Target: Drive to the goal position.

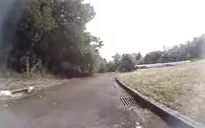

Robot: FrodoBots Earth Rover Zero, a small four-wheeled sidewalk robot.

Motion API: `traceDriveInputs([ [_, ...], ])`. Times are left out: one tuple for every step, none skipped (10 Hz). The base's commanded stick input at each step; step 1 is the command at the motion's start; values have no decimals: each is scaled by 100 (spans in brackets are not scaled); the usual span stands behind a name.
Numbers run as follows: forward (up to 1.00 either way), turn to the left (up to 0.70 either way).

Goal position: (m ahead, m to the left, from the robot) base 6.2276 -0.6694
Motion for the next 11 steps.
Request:
traceDriveInputs([
  [45,0],
  [45,0],
  [45,0],
  [45,0],
  [45,0],
  [45,0],
  [45,0],
  [45,0],
  [45,0],
  [45,0],
  [45,0],
])
